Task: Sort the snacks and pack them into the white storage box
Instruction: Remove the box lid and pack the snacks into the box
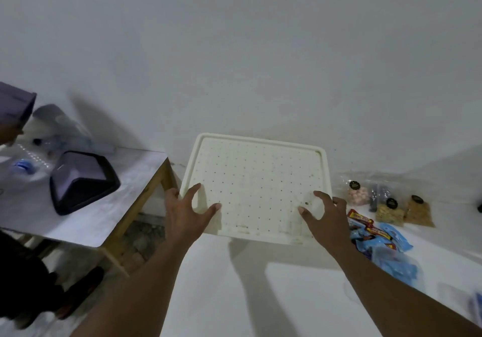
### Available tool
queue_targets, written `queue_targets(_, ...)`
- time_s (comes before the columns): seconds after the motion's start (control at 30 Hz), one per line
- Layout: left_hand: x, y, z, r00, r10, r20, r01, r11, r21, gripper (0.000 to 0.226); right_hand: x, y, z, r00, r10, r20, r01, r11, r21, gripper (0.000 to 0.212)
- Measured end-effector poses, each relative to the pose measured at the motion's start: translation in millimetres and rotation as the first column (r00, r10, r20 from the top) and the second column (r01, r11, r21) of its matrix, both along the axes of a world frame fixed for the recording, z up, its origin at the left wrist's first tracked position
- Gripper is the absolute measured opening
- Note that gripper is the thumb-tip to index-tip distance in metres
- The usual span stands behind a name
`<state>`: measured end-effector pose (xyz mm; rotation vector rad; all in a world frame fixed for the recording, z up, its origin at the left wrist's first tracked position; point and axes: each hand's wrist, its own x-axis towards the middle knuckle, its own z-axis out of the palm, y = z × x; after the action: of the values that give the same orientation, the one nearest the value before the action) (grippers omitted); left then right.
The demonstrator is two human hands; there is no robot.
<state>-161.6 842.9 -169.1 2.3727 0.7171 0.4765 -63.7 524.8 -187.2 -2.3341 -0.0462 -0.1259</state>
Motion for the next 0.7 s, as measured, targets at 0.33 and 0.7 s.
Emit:
queue_targets(0.33,-166,-77,-78,0.99,-0.012,-0.142,0.029,0.993,0.118,0.083,-163,-76,-70,0.978,0.005,-0.211,-0.025,0.995,-0.092,0.061)
queue_targets(0.7,-254,-102,-146,0.739,-0.184,-0.648,0.145,0.983,-0.113,0.086,-246,-104,-151,0.862,-0.01,-0.507,-0.232,0.881,-0.411,0.061)
